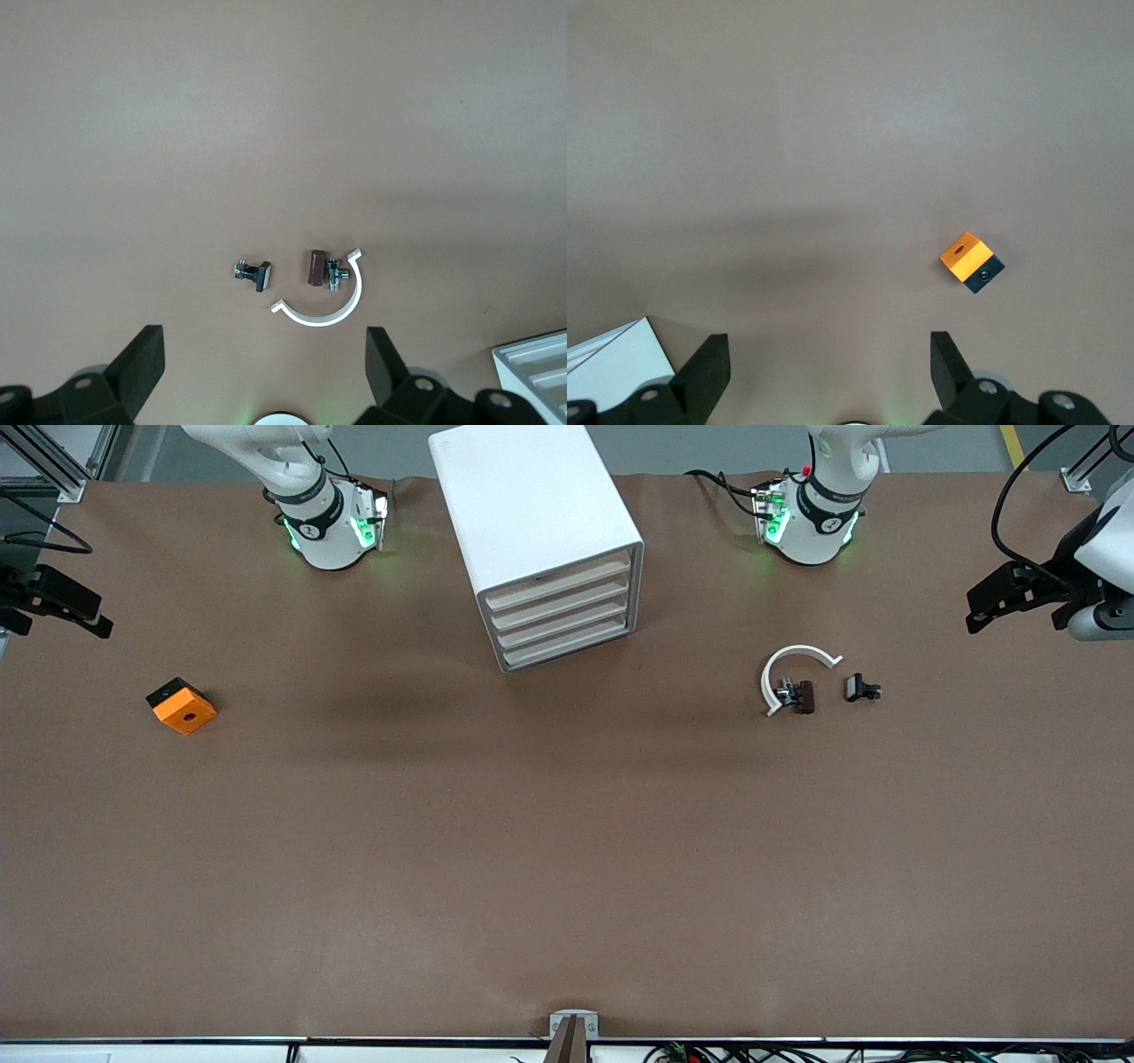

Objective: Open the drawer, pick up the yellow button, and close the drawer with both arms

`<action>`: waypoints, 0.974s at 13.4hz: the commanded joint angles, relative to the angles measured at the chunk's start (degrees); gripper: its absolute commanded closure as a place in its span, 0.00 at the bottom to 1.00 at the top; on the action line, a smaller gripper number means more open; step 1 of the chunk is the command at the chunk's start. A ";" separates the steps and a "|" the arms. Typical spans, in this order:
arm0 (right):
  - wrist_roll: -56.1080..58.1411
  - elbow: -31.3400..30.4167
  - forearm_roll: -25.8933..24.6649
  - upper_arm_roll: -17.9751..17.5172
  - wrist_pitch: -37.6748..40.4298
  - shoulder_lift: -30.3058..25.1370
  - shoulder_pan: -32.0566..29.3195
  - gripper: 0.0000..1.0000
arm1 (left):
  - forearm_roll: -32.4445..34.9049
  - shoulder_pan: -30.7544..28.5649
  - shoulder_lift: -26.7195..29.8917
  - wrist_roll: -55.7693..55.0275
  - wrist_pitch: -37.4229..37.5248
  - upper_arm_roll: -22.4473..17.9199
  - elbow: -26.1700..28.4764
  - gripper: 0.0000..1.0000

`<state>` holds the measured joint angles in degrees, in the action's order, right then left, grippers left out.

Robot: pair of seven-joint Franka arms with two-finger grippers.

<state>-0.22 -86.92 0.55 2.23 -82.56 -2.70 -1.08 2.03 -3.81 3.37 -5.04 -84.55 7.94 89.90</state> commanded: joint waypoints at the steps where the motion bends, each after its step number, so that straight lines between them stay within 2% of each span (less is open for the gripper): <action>1: 0.57 0.61 -0.99 -0.82 0.29 -0.11 -1.03 0.00 | 0.34 -0.32 -0.73 -1.55 0.61 0.24 -1.66 0.00; 5: 0.57 0.61 -0.99 -0.82 0.21 -0.11 -1.03 0.00 | 0.78 -0.14 -1.60 -1.56 0.61 0.24 -1.75 0.00; 9: 0.57 0.61 -0.99 -0.82 0.21 -0.11 -1.03 0.00 | -0.10 0.64 -6.52 -3.21 -1.05 0.67 -1.58 0.00; 13: 0.57 0.61 -0.99 -0.82 0.12 -0.11 -1.03 0.00 | -0.10 3.01 -13.72 -18.57 -7.11 5.06 -0.87 0.00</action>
<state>-0.22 -86.84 0.52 2.23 -82.57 -2.69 -1.08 1.95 -1.91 -6.78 -17.65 -89.21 11.31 89.97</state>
